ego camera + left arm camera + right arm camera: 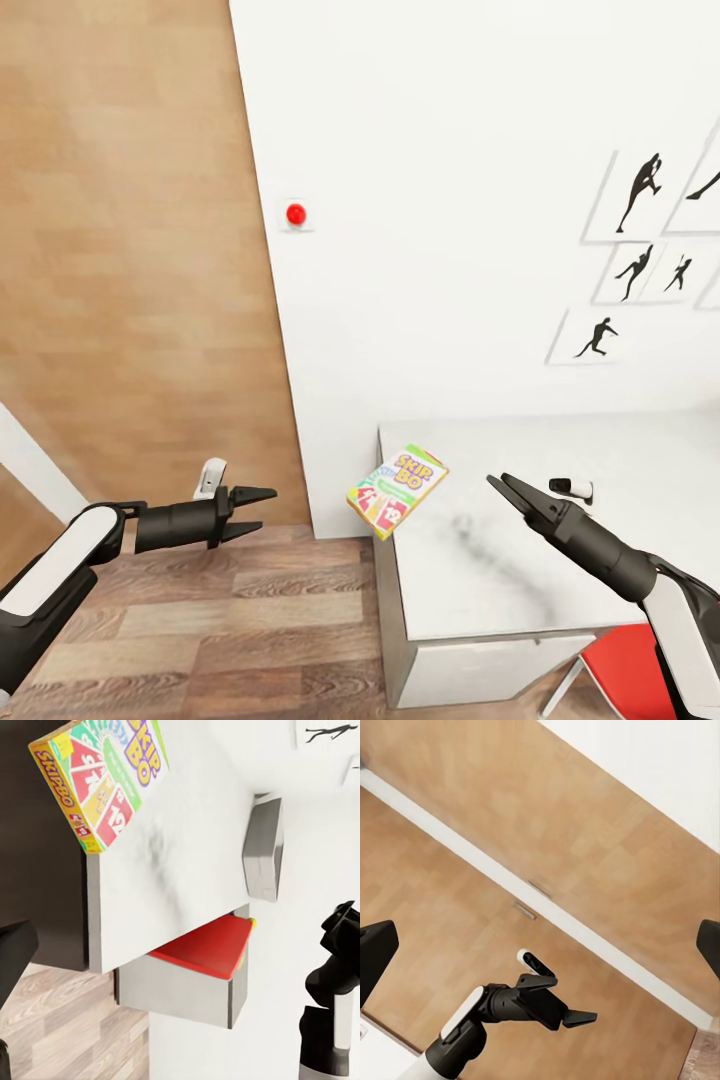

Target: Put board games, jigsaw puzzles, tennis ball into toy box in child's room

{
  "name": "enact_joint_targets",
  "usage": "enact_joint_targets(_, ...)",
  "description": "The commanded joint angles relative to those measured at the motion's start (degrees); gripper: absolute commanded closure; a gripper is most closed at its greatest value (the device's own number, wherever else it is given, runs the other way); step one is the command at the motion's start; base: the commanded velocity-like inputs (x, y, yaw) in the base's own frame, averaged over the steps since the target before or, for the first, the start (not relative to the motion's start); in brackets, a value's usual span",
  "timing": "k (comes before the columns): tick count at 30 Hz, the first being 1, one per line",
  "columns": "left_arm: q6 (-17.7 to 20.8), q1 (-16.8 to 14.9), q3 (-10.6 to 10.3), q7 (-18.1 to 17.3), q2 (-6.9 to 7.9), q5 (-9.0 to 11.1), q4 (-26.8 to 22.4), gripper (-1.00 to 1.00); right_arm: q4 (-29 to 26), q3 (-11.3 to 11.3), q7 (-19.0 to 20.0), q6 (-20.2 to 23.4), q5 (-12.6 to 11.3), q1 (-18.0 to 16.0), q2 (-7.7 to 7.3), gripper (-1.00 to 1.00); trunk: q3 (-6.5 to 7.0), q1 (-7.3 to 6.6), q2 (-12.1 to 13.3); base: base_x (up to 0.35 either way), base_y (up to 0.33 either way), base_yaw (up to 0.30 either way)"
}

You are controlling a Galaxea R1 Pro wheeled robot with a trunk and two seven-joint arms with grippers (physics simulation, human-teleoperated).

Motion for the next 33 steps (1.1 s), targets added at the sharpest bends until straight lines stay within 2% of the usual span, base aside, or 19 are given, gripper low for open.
enact_joint_targets(1, 0.07, -0.06, -0.08, -0.14, 0.05, -0.02, 0.0, -1.0, 0.0, -0.03, 0.05, 0.29, -0.13, -0.06, 0.0, -1.0, -0.11, 0.04, -0.12, 0.031, -0.019, 0.0)
enact_joint_targets(10, 0.06, -0.06, -0.11, -0.14, 0.02, -0.03, -0.01, -1.0, 0.01, -0.03, 0.0, 0.29, -0.13, -0.05, 0.03, -1.0, -0.11, 0.04, -0.12, 0.036, -0.025, 0.0)
enact_joint_targets(19, 0.07, -0.06, -0.14, -0.16, 0.03, -0.06, -0.01, -1.0, 0.01, 0.05, -0.06, 0.29, -0.13, -0.04, 0.05, -1.0, -0.11, 0.04, -0.12, 0.163, -0.123, 0.0)
enact_joint_targets(33, 0.05, -0.06, -0.07, -0.14, 0.0, -0.06, -0.01, -1.0, 0.01, 0.33, -0.15, 0.29, -0.13, -0.04, 0.05, -1.0, -0.11, 0.04, -0.12, 0.146, -0.014, 0.0)
